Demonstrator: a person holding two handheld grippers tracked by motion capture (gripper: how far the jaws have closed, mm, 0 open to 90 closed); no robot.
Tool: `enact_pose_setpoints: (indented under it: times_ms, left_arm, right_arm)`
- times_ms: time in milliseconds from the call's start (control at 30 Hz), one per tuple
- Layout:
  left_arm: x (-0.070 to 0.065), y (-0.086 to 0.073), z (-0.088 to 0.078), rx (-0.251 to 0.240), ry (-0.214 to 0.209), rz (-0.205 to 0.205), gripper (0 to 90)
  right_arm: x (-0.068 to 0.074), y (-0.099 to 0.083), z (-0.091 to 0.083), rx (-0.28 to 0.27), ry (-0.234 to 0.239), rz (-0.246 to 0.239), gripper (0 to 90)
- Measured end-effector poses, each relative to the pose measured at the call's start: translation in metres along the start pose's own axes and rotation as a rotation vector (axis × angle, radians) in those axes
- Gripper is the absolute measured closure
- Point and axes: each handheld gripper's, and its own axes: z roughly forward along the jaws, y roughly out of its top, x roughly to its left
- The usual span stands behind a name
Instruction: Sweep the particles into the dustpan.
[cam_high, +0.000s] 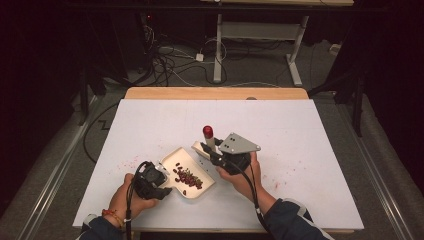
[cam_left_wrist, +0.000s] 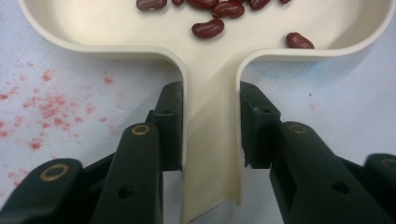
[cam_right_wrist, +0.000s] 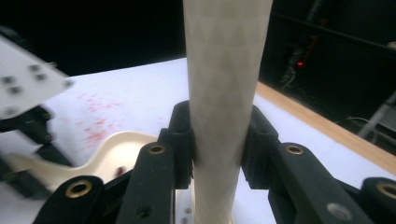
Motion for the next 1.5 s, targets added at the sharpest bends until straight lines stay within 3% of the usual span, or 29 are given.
enact_pose_setpoints:
  times_ms: [167,333,433,633,833,967,1100,1300,1500]
  left_arm:
    - [0.001,0.002,0.001,-0.002,0.006,-0.006,63.7]
    - [0.002,0.002,0.001,-0.003,0.005,-0.01,63.6]
    - [0.003,0.002,0.001,-0.005,0.005,-0.006,63.6]
    - [0.002,0.001,0.0,-0.007,0.012,0.003,63.7]
    - [0.0,0.001,-0.001,0.005,0.016,0.008,63.7]
    - [-0.003,0.001,-0.005,0.005,0.029,0.023,63.7]
    - [-0.005,0.0,-0.007,0.005,0.037,0.029,63.7]
    - [-0.007,0.0,-0.007,0.008,0.048,0.037,63.7]
    - [-0.008,0.0,-0.004,0.02,0.051,0.043,63.5]
  right_arm:
    - [0.018,0.002,-0.003,-0.003,0.051,0.004,69.7]
    - [0.03,0.01,-0.011,-0.044,0.103,0.003,70.1]
    - [0.028,0.014,-0.016,-0.053,0.1,0.008,70.1]
    - [0.01,0.019,-0.027,-0.07,0.061,0.023,70.1]
    - [-0.004,0.011,-0.038,-0.024,-0.008,0.0,70.1]
    - [-0.007,0.0,-0.042,0.025,-0.02,0.002,70.1]
    - [-0.007,-0.005,-0.046,0.051,-0.009,0.023,70.0]
    - [0.005,-0.005,-0.05,0.065,0.021,0.05,69.8]
    - [0.018,-0.001,-0.052,0.034,0.097,0.066,70.0]
